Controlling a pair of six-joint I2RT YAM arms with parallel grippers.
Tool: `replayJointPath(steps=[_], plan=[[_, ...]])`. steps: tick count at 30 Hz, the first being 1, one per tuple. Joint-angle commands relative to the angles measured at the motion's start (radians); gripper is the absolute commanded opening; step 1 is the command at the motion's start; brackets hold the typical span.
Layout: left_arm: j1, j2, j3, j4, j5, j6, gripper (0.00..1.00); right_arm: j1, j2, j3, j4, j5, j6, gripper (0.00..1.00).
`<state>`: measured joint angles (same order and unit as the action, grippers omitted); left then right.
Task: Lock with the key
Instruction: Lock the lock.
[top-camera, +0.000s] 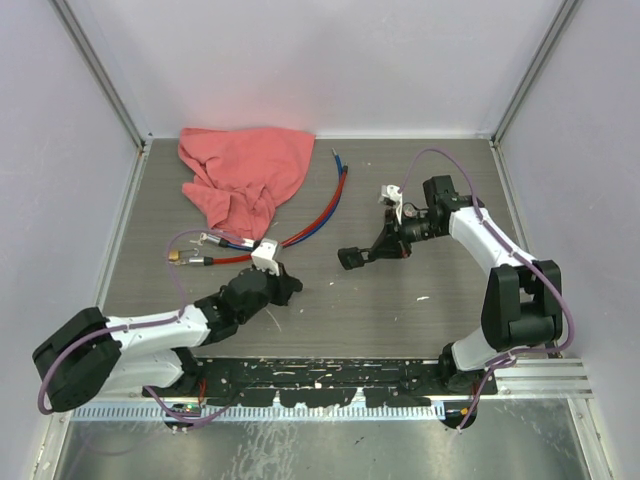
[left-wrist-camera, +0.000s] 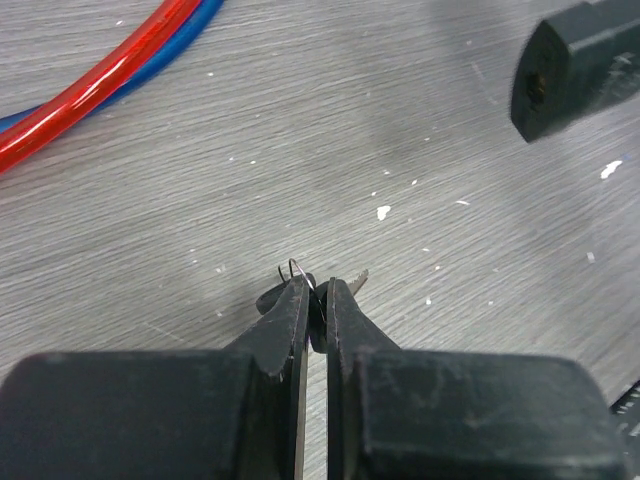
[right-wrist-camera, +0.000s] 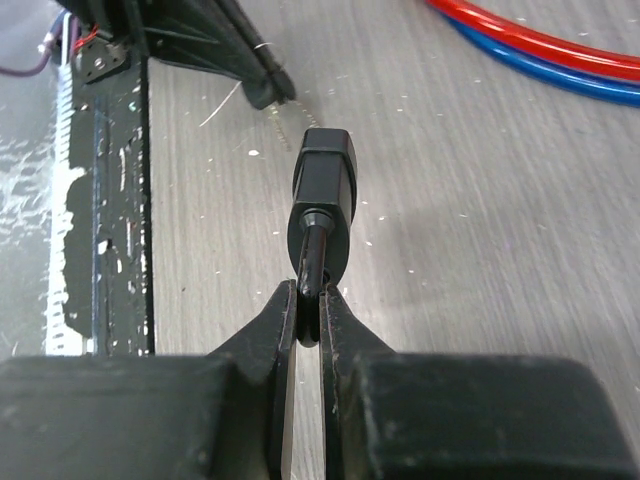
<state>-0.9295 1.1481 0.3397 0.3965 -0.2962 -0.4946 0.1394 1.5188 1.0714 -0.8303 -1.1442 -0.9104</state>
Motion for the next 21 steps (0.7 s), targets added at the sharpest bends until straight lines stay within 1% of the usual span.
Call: replayJointPath(steps=[1,4,7,11,13,15,17,21], plan=[[0.048,-0.016,0.023,0.121,0.157,-0.088,0.01,-0.044,-0.059,0.002,0.189,-0.047,0.190,0.01],[0.069,0.028,0.084,0.137,0.245,-0.125,0.02,-0.080,-0.067,-0.025,0.294,-0.015,0.317,0.01],[0.076,0.110,0.165,0.184,0.342,-0.159,0.02,-0.128,-0.072,-0.054,0.397,0.027,0.444,0.01],[0.077,0.318,0.317,0.260,0.511,-0.200,0.00,-0.201,-0.074,-0.077,0.490,0.076,0.566,0.01],[0.073,0.413,0.414,0.258,0.567,-0.221,0.00,-0.238,-0.076,-0.087,0.525,0.106,0.624,0.01],[0.058,0.495,0.506,0.247,0.587,-0.225,0.00,-0.275,-0.088,-0.104,0.572,0.154,0.696,0.01],[0.038,0.580,0.603,0.245,0.590,-0.216,0.00,-0.306,-0.106,-0.129,0.642,0.242,0.786,0.01],[0.005,0.732,0.789,0.214,0.589,-0.232,0.00,-0.355,-0.143,-0.158,0.729,0.405,0.908,0.01]])
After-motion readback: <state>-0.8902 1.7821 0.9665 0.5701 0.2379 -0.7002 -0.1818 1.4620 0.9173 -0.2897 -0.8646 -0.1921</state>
